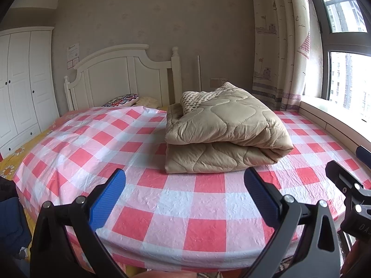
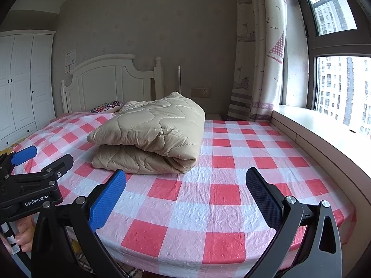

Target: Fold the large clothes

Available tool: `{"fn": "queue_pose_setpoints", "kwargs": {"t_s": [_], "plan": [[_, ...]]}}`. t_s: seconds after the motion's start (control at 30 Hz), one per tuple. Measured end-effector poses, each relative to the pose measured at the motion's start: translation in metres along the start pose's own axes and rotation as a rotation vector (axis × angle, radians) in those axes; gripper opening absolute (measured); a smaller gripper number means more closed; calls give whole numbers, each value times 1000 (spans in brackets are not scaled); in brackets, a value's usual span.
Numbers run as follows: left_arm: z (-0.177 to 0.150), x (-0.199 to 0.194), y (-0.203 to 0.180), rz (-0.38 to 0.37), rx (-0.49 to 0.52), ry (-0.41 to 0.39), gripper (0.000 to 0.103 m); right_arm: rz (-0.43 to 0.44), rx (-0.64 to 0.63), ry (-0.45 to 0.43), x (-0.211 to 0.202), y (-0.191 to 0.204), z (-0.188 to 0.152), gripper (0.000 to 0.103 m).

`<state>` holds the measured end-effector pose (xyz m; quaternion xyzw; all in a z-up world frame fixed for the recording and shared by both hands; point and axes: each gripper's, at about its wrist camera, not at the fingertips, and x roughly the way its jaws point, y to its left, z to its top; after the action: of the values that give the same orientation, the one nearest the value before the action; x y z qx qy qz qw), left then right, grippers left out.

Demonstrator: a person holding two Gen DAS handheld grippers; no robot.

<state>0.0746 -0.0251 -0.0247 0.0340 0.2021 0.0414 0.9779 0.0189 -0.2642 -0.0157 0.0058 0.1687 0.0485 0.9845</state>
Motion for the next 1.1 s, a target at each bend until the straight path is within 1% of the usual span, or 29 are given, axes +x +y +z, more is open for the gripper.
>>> {"fn": "queue_pose_setpoints", "kwargs": {"t_s": [0.57,1.1], "plan": [[1,-1,0,4,2,-6,101,-10,-22,-27,-4,1,2,99],[4,-7,1,16,7,-35,101,-10,-26,-37,-6,4,2,99]]}}
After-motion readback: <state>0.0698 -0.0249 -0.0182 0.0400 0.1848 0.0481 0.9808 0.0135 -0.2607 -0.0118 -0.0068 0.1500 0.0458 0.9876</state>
